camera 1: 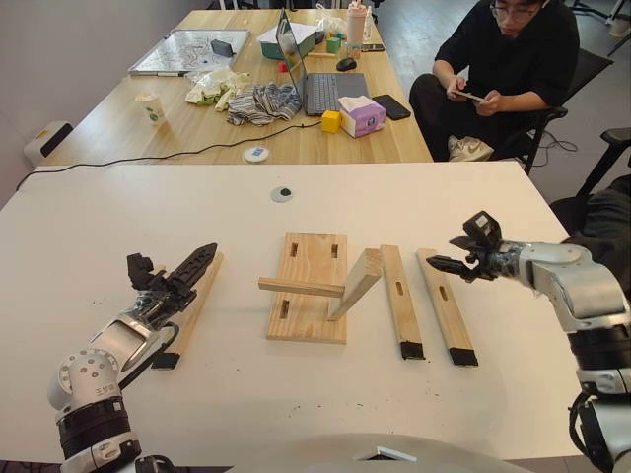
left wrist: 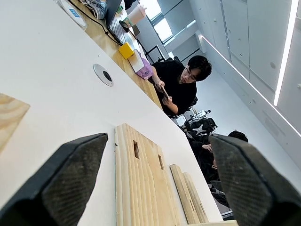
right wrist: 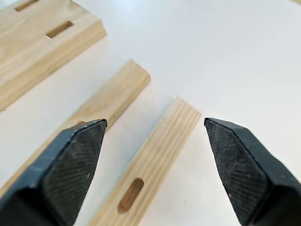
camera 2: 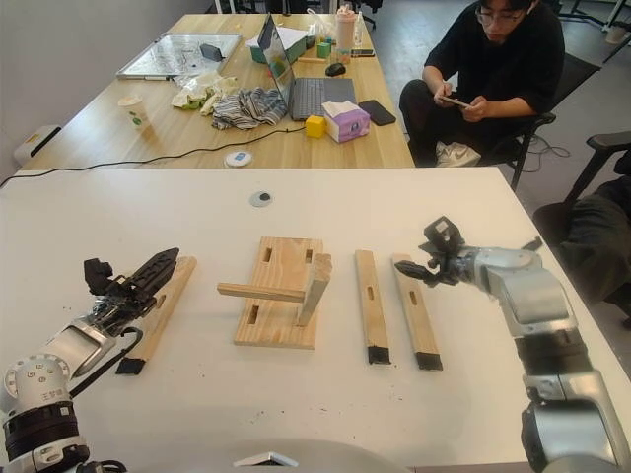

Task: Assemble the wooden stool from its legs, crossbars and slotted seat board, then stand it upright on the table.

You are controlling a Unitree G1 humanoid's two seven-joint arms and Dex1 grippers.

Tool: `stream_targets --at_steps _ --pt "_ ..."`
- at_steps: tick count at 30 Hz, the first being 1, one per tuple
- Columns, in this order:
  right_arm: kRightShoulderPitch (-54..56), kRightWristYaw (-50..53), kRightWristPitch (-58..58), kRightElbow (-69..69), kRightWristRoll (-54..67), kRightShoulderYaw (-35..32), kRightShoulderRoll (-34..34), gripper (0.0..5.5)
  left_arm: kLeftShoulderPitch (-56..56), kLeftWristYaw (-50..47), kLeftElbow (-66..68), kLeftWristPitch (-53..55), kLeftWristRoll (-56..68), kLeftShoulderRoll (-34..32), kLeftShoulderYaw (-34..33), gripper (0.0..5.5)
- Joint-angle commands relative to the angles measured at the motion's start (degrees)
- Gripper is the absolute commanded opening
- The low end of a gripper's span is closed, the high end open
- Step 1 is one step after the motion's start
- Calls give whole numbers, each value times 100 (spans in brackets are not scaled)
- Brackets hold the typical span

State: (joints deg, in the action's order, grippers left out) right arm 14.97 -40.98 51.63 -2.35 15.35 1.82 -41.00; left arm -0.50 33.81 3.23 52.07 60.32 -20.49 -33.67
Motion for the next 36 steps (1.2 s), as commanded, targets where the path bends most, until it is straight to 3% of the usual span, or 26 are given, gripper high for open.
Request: stream_targets --at_steps 1,10,14,19,22,27,30,33,36 --pt "-404 332 619 -582 183 -241 184 383 -166 -122 -180 -71 76 23 -89 398" --pt "-1283 726 894 -629 93 33 289 383 -307 -248 -438 -42 214 75 -64 398" --pt "-1463 831 792 -710 28 186 256 313 -266 -349 -449 74 321 13 -58 398" --pt "-1463 990 769 -871 -188 334 98 229 -359 -477 -978 -1080 -1528 -451 951 398" --pt "-1367 1104 542 -658 -382 318 46 206 -183 -492 -1168 -1783 -2457 -741 1406 398" --pt "-765 1684 69 -235 -520 -216 449 206 441 -846 -1111 -2792 -2953 -692 1155 398" --pt "-124 1960 -567 87 -445 -563 803 205 632 -763 -1262 -2768 -2786 -755 1106 398" --pt "757 1373 -1783 296 -51 -620 1210 205 1119 -594 -1474 -2342 -2117 -776 1068 398" --pt "1622 -21 -2999 623 675 -619 1644 205 1859 -97 -1479 -1742 -1088 -838 1111 398"
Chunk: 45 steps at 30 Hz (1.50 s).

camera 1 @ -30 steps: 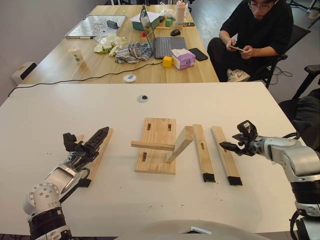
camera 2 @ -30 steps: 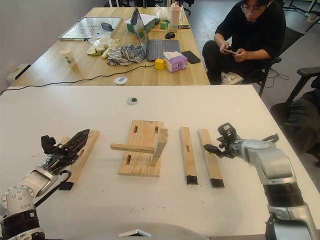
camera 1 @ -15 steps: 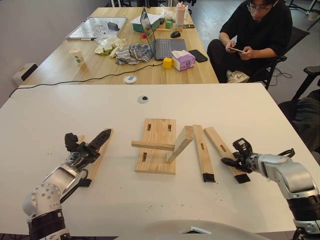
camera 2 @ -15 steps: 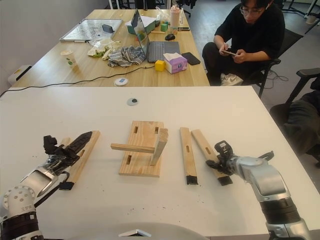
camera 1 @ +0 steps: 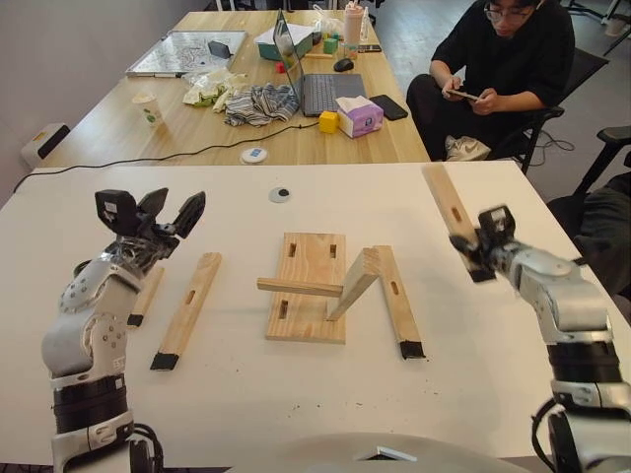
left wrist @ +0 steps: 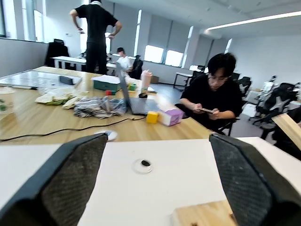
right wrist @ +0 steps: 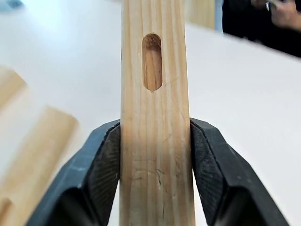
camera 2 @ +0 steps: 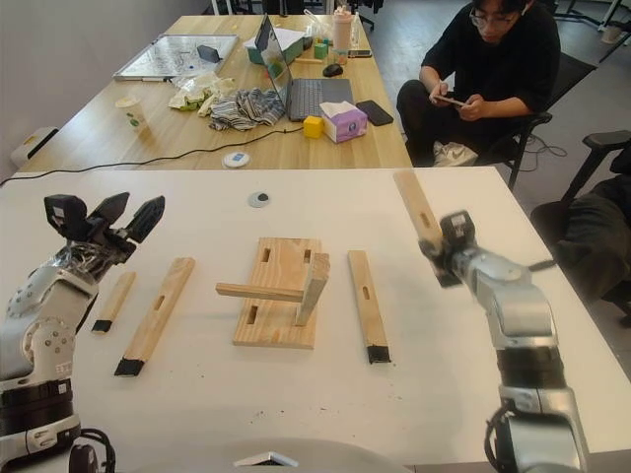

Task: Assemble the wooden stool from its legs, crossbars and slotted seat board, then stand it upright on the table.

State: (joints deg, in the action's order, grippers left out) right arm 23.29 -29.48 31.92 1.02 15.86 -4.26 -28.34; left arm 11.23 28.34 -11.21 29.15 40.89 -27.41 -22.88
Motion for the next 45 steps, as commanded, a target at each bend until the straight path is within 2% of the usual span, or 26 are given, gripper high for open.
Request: stream_targets --at_steps 1,5,9,21,39,45 --pt "1044 -1614 -1250 448 877 -29 493 205 940 651 56 811 1255 -168 39 398" --pt "1676 -2716 -1013 409 1748 129 796 205 1628 1230 389 1391 1927 -195 310 398" --pt "1833 -3122 -595 34 2114 463 925 205 1825 1349 226 1561 2088 21 683 398" --pt "1923 -3244 -205 -247 2361 703 1036 202 1965 1596 -302 1642 2670 238 903 398" --pt "1802 -3555 48 -509 2379 995 872 202 2126 1597 -158 1550 2545 120 944 398" --pt "1934 -3715 7 -394 2266 1070 764 202 2056 1799 -152 1540 2449 -37 953 303"
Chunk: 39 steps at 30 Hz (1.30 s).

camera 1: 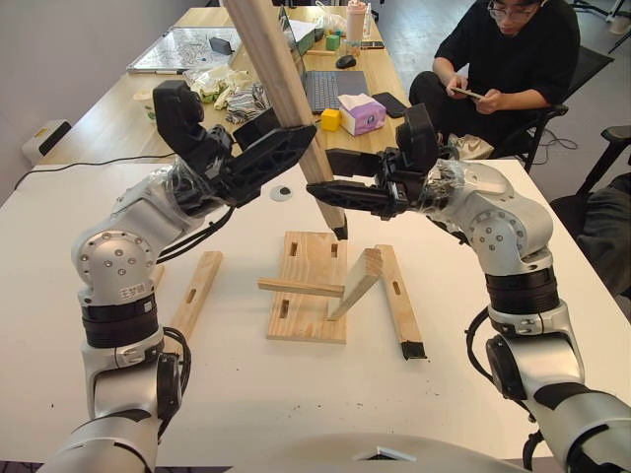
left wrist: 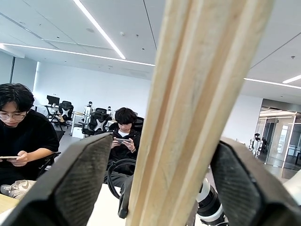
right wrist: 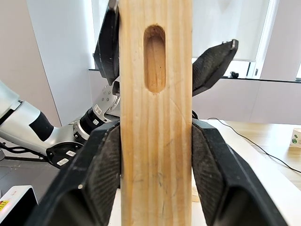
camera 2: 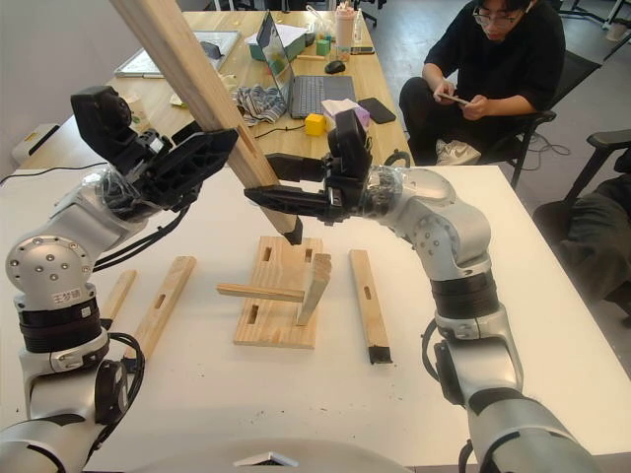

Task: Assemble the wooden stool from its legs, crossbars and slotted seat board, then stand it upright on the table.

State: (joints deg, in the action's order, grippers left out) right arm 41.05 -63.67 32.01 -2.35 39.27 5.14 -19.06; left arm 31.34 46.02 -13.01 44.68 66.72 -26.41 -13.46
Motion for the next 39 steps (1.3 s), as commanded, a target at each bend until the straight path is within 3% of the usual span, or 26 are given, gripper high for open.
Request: stream_targets --at_steps 1,5,10,14,17,26,39 --pt "180 -338 -2 -43 -97 146 -183 202 42 63 31 -12 -148 -155 14 287" --pt "236 -449 12 -14 -131 170 -248 202 8 133 11 -13 -179 -204 14 224" --pt "355 -264 88 129 -143 117 -188 202 3 142 107 -109 -309 -230 -28 219" --pt "424 -159 17 260 -268 120 -166 296 -59 145 384 -416 -695 -151 17 205" --pt "441 -272 -176 304 -458 177 -283 299 -211 281 881 -768 -1118 -151 -1 205" --pt "717 -262 -525 1092 -726 -479 -657 299 -1530 1172 2827 -1780 -2042 -106 -319 205" --pt "799 -331 -819 1701 -982 -500 -697 299 -2503 1758 2239 -1656 -2059 -160 -302 205"
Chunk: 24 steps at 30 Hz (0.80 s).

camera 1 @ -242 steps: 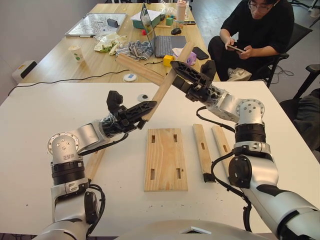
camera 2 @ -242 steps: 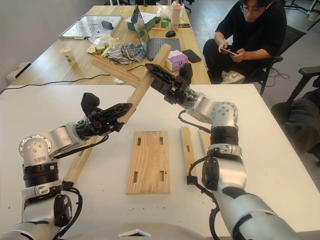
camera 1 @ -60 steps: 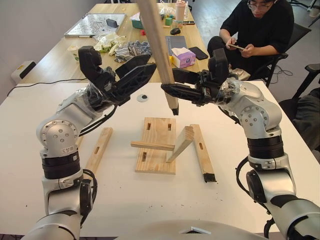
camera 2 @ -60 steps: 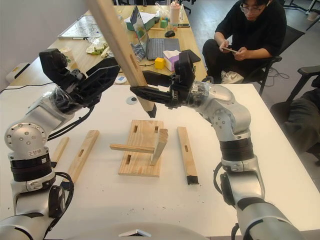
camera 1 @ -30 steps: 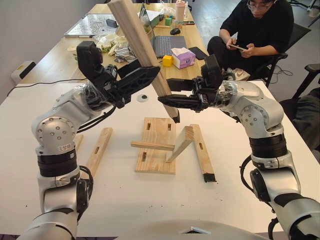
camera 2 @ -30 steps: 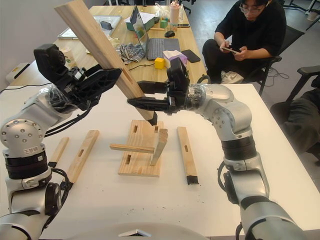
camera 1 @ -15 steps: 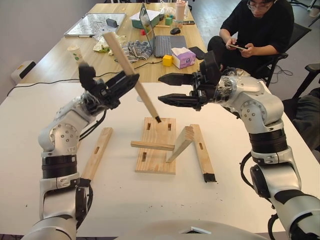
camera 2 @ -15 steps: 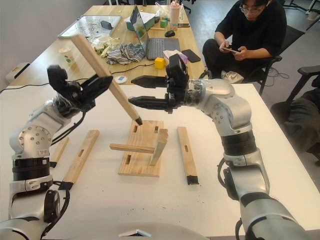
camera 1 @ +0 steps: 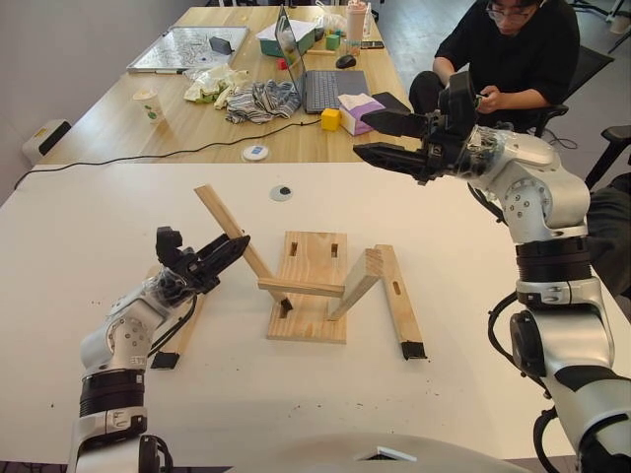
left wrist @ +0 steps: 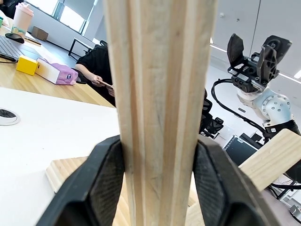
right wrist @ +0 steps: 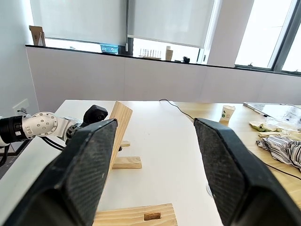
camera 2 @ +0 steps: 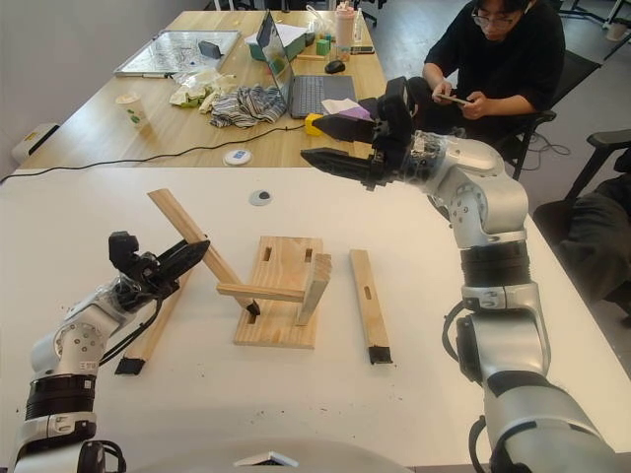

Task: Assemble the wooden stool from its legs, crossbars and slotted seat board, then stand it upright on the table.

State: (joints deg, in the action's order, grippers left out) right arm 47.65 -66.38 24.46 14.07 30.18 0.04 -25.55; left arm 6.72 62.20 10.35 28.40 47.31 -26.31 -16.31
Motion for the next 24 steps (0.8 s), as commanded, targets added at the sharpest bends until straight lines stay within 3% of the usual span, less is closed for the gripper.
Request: stream_targets --at_steps 1,13,24 --pt "135 -74 -71 70 -89 16 -40 299 -52 185 -76 -67 -168 -204 -1 205" --pt "31 -166 -114 175 -205 63 25 299 247 1741 666 -1328 -1668 -1051 1294 204" --pt "-89 -190 -151 181 -218 235 179 299 81 2525 428 -2100 -2052 -1741 1841 204"
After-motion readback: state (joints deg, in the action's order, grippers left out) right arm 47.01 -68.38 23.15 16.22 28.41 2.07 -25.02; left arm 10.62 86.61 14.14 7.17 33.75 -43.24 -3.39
